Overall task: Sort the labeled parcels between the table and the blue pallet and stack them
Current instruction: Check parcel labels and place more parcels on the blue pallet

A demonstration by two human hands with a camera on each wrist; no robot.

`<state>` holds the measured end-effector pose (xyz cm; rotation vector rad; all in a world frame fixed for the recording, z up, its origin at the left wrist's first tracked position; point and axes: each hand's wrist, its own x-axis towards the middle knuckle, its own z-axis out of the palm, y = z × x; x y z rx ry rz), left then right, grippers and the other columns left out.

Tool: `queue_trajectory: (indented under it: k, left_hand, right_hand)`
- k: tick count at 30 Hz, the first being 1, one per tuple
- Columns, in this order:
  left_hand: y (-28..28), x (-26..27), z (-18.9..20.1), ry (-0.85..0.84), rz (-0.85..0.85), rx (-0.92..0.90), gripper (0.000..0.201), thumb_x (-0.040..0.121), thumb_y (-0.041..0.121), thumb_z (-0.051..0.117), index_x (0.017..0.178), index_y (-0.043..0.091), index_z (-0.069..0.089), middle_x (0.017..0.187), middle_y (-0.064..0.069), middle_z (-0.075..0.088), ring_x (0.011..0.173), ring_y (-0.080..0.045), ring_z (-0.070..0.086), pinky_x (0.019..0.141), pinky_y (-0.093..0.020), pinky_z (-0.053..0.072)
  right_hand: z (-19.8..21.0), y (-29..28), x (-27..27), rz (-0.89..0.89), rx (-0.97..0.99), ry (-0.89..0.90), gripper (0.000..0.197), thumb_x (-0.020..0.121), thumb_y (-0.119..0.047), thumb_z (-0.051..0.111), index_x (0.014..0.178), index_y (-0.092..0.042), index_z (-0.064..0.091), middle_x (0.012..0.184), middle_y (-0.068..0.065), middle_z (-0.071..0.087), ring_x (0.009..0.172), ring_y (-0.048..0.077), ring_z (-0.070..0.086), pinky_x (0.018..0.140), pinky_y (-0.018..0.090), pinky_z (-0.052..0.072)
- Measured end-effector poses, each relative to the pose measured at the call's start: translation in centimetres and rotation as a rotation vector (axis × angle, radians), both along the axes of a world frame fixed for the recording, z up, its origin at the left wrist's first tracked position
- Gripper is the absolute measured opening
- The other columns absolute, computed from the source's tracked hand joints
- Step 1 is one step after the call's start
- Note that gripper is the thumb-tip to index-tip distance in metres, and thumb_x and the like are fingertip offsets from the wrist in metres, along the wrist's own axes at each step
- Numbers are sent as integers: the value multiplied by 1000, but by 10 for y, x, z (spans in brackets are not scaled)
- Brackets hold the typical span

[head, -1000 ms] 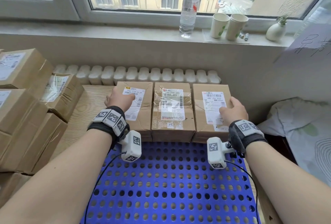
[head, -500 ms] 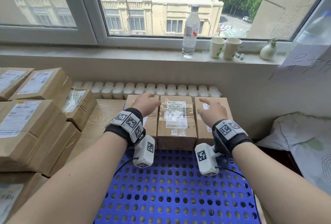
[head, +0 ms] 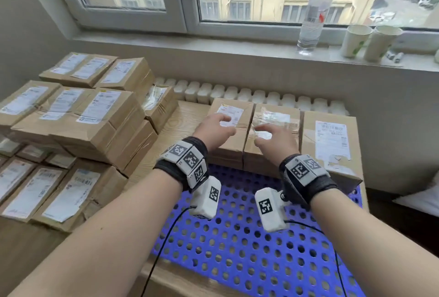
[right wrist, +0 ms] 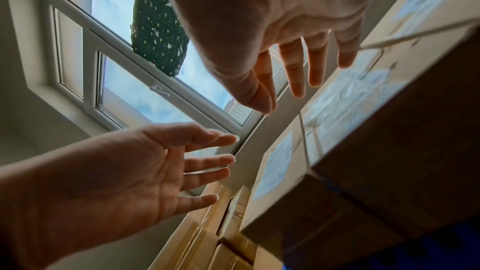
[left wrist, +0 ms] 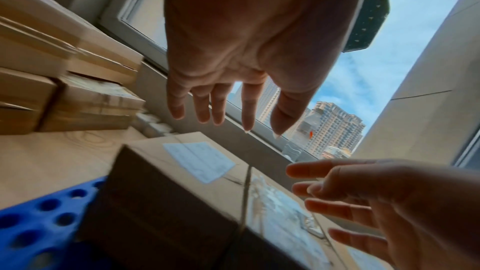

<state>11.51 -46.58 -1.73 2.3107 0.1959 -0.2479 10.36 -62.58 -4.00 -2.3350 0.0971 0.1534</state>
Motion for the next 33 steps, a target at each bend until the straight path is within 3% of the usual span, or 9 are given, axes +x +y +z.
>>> queue_trajectory:
  k: [5, 9, 11, 14, 18, 20, 24, 30, 33]
  left_hand:
    - [31, -22, -2, 33, 53, -16, 42, 83, 21, 63, 125, 22, 59, 129, -3, 55, 100, -17, 55, 83, -27, 46]
    - [65, -34, 6, 12, 73, -58, 36, 86, 21, 60, 122, 22, 60, 116, -4, 57, 95, -16, 52, 67, -24, 45]
    - [86, -41, 11, -17, 88, -103, 33, 87, 18, 60, 119, 20, 61, 108, -2, 57, 95, -13, 49, 70, -25, 44]
    - [126, -54, 19, -41, 95, -175, 29, 87, 19, 61, 116, 18, 62, 109, -2, 56, 107, -16, 51, 86, -27, 41]
    - [189, -66, 38, -114, 105, -270, 28, 90, 15, 61, 118, 11, 62, 117, -5, 61, 104, -16, 55, 72, -21, 41]
    - [221, -71, 45, -145, 117, -282, 28, 90, 15, 61, 118, 12, 62, 114, -4, 62, 102, -15, 55, 68, -19, 39]
    - [285, -78, 49, -164, 147, -288, 28, 90, 19, 60, 117, 15, 63, 118, -3, 62, 107, -16, 56, 78, -25, 39]
    - [359, -73, 43, -168, 198, -269, 26, 90, 21, 59, 117, 19, 61, 125, -4, 57, 111, -19, 53, 91, -30, 40]
    - [380, -60, 38, -156, 224, -274, 32, 91, 20, 59, 123, 16, 59, 125, -5, 58, 107, -17, 51, 87, -29, 39]
  right_hand:
    - [1, 38, -16, 91, 28, 3, 35, 84, -17, 57, 117, -24, 66, 131, 0, 60, 120, 18, 53, 97, 25, 38]
    - [7, 71, -26, 128, 17, -25, 32, 84, -17, 56, 112, -25, 68, 129, 0, 60, 122, 19, 51, 99, 26, 37]
    - [14, 92, -30, 135, 15, -50, 31, 84, -17, 54, 111, -25, 68, 128, 0, 61, 122, 18, 51, 96, 24, 36]
    - [23, 132, -37, 131, 38, -65, 30, 86, -17, 53, 111, -23, 69, 122, 1, 64, 113, 17, 56, 84, 19, 35]
    - [31, 193, -45, 151, 27, -54, 29, 86, -16, 56, 111, -25, 68, 103, -2, 60, 86, 16, 57, 68, 20, 39]
    - [34, 222, -46, 142, 46, -54, 29, 84, -16, 56, 108, -26, 69, 100, -3, 58, 88, 15, 56, 74, 22, 40]
    - [41, 278, -47, 129, 113, -78, 27, 82, -14, 58, 104, -24, 71, 104, -4, 66, 99, 11, 57, 83, 24, 40]
    - [42, 333, -40, 92, 234, -45, 22, 82, -8, 59, 95, -21, 71, 95, -5, 67, 98, 12, 60, 84, 24, 43]
    - [39, 347, -32, 78, 252, -14, 22, 83, -7, 59, 96, -19, 72, 94, -4, 67, 96, 11, 59, 84, 23, 41]
